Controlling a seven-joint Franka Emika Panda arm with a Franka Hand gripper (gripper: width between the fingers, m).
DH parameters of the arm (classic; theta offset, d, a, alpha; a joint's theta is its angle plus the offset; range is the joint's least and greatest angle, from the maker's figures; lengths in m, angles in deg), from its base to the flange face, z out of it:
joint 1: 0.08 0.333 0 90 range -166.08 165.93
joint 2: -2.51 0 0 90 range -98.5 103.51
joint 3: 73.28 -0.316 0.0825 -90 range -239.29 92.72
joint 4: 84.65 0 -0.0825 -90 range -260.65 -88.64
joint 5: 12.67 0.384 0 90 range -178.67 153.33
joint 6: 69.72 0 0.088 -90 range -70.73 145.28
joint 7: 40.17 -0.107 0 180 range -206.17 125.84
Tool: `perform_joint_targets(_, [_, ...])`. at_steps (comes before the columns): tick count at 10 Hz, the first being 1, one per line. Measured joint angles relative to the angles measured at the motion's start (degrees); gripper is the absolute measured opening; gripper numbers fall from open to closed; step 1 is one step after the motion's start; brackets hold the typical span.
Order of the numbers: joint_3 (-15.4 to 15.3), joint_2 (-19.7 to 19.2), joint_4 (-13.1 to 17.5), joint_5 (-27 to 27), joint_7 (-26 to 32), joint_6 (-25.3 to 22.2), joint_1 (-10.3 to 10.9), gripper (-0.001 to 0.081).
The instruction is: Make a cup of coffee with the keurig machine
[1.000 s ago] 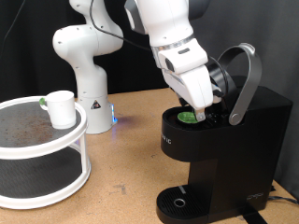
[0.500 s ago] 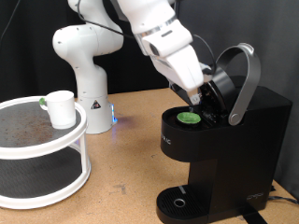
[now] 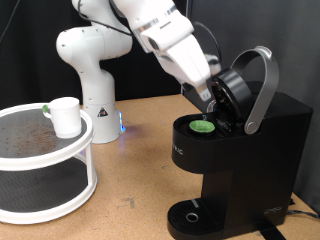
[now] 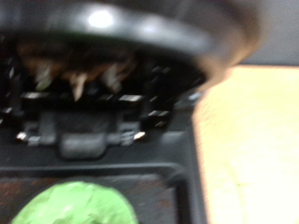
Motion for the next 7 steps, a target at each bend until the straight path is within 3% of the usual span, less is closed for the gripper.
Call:
perform_joint_targets(3, [2.29, 4.24, 0.94, 2.8, 1.64, -2.09, -0.13, 0.0807])
perform_joint_targets(7, [5.02, 8.57, 4.95, 4.54, 0.19, -10.5, -0.43, 0.0807])
